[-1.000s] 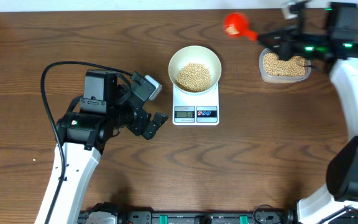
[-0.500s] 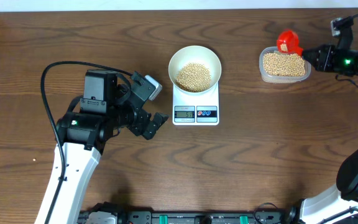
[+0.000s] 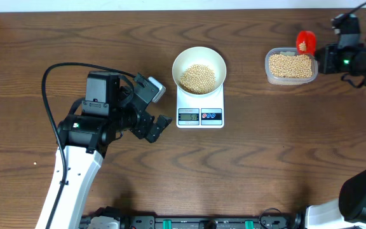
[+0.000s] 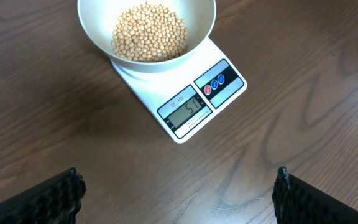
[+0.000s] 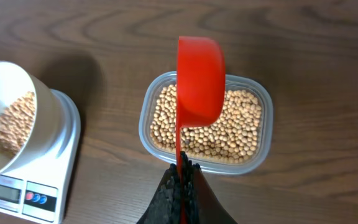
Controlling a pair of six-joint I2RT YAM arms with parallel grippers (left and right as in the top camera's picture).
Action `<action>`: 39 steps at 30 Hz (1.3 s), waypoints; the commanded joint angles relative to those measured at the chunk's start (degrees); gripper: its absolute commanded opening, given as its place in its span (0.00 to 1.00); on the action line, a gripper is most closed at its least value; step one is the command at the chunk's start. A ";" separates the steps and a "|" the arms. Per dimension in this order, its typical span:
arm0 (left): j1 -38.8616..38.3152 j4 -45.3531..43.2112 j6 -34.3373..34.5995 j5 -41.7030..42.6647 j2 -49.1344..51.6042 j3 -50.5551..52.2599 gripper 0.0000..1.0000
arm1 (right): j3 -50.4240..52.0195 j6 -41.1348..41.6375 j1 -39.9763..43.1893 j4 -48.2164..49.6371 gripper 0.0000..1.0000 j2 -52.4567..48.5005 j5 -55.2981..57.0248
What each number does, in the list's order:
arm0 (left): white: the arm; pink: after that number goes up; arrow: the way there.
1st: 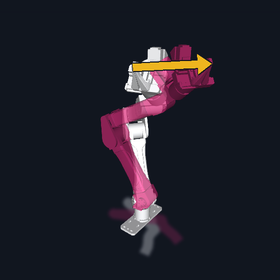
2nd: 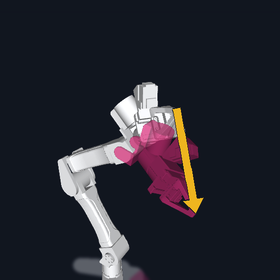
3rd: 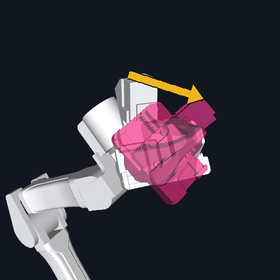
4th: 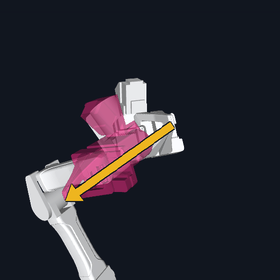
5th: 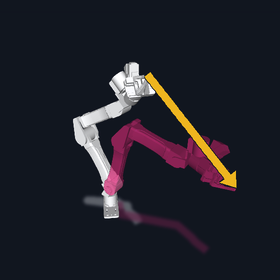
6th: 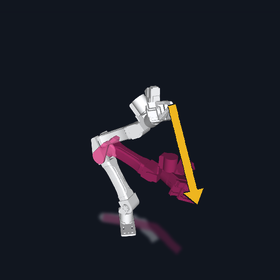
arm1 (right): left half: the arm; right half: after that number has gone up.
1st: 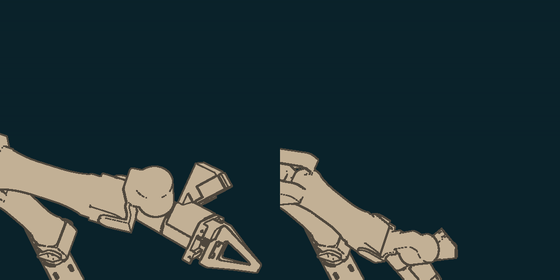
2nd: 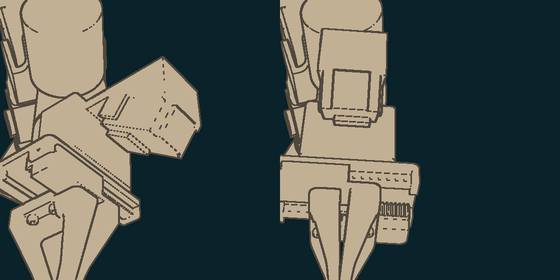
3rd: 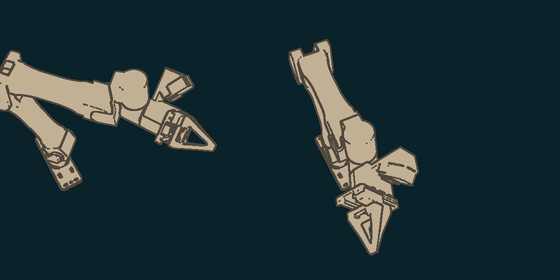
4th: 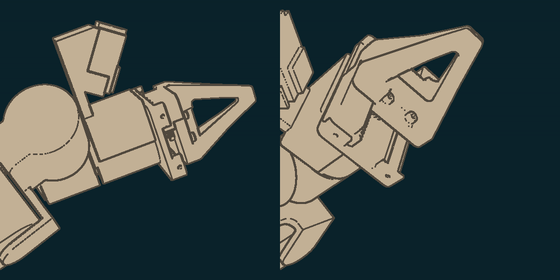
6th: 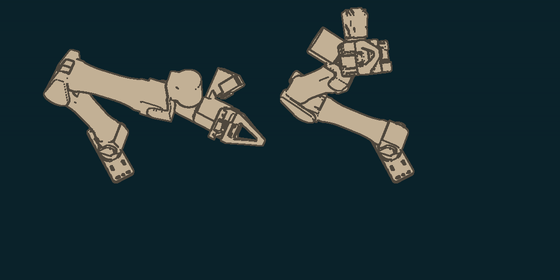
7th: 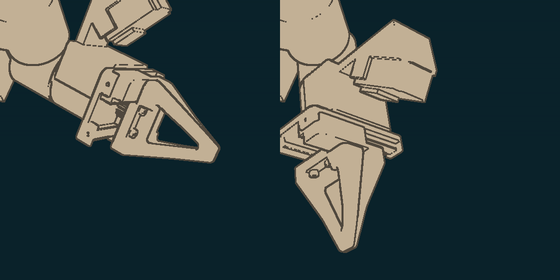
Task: Scoop item into bowl and weigh 50g on scale
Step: 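Move the red scoop with the right gripper back into the tub, then carry the red scoop with the right gripper over the white bowl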
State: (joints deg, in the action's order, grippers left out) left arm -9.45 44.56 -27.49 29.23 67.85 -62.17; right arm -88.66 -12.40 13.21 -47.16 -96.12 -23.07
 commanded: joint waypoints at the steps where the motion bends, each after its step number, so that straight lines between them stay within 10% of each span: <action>1: -0.11 -0.02 -1.01 -0.33 0.31 -1.38 0.99 | -0.20 -1.60 -4.48 -0.79 0.01 0.52 9.64; 26: -0.11 -0.02 -1.01 -0.33 0.31 -1.38 0.99 | -0.20 -1.57 -17.94 -2.25 0.01 0.50 37.59; 39: -0.11 0.00 -0.98 -0.33 0.31 -1.38 0.99 | -0.22 2.56 -18.80 15.54 0.01 1.29 -6.99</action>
State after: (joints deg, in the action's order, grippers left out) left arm -9.45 44.56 -27.49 29.21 67.85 -62.17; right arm -88.66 -12.27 -4.80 -33.85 -96.14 -14.72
